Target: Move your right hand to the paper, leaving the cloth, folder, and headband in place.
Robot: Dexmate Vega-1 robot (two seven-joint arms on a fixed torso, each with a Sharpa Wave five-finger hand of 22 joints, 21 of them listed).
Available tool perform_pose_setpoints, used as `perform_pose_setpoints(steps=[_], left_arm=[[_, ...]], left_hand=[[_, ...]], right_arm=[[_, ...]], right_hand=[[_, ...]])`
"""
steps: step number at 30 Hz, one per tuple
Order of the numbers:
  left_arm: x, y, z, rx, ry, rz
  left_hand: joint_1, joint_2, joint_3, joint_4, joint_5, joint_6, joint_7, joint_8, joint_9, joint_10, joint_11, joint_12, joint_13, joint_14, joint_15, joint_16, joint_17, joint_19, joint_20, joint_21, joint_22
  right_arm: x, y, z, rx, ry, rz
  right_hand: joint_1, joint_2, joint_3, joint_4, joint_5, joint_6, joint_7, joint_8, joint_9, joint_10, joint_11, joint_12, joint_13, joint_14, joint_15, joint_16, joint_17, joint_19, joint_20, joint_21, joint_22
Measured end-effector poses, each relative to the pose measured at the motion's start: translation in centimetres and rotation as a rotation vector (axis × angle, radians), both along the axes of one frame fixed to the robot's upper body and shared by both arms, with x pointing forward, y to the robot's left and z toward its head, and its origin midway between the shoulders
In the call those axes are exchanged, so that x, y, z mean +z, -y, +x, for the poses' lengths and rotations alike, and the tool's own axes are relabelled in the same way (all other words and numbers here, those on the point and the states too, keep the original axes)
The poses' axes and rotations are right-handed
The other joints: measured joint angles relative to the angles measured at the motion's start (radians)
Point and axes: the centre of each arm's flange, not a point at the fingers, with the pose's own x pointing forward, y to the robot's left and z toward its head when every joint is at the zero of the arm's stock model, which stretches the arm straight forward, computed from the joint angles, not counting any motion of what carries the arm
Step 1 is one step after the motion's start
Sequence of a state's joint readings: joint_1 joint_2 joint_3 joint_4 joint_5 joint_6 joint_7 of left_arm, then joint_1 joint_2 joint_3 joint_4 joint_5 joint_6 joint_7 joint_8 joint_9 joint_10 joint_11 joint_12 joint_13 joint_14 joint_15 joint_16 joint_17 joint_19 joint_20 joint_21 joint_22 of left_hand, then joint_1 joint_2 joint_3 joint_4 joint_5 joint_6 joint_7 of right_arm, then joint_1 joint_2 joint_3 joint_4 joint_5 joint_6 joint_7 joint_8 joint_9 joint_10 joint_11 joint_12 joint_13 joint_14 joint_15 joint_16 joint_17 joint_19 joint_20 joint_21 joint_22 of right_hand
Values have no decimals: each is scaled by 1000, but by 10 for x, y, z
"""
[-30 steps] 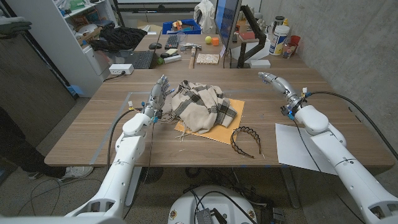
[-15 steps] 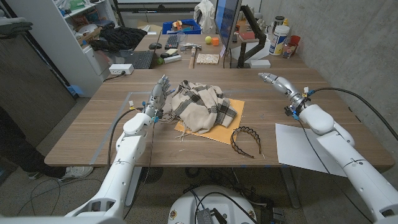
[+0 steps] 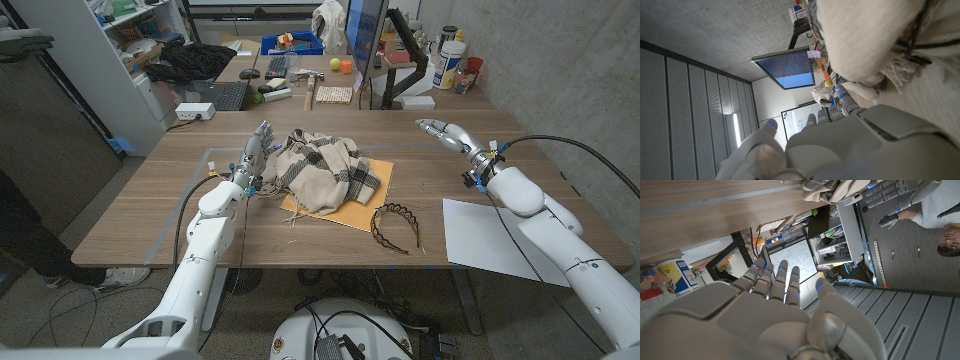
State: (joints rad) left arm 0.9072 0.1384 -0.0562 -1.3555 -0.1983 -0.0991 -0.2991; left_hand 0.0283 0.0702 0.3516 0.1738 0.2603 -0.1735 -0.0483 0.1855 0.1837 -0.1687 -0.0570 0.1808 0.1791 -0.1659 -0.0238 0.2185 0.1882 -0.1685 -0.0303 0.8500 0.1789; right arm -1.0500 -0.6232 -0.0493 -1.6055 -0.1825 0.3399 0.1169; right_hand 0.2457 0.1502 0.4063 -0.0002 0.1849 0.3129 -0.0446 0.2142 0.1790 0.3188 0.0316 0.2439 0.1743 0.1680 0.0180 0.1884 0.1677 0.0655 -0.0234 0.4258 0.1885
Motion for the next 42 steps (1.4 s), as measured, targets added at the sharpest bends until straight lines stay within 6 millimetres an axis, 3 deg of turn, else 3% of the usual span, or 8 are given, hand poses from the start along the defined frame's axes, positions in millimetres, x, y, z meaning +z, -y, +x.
perform_pose_setpoints(steps=[20,42], left_arm=[[-1,-7,3,-1,-5,-2],[-2,-2,6,-12,-8,4]], left_hand=[[0,0,-9,0,0,0,0,0,0,0,0,0,0,0,0,0,0,0,0,-7,0],[0,0,-8,0,0,0,0,0,0,0,0,0,0,-4,4,0,0,0,0,-11,0]], right_arm=[[2,-1,-14,-105,49,-153],[3,12,-40,-168,88,-254]], right_hand=[[21,0,16,-16,0,50,-10,0,0,39,-14,4,0,29,-18,0,0,23,-2,0,0],[37,-5,32,-32,0,98,-16,0,0,80,-19,8,0,56,-31,0,-5,41,-5,0,-3]])
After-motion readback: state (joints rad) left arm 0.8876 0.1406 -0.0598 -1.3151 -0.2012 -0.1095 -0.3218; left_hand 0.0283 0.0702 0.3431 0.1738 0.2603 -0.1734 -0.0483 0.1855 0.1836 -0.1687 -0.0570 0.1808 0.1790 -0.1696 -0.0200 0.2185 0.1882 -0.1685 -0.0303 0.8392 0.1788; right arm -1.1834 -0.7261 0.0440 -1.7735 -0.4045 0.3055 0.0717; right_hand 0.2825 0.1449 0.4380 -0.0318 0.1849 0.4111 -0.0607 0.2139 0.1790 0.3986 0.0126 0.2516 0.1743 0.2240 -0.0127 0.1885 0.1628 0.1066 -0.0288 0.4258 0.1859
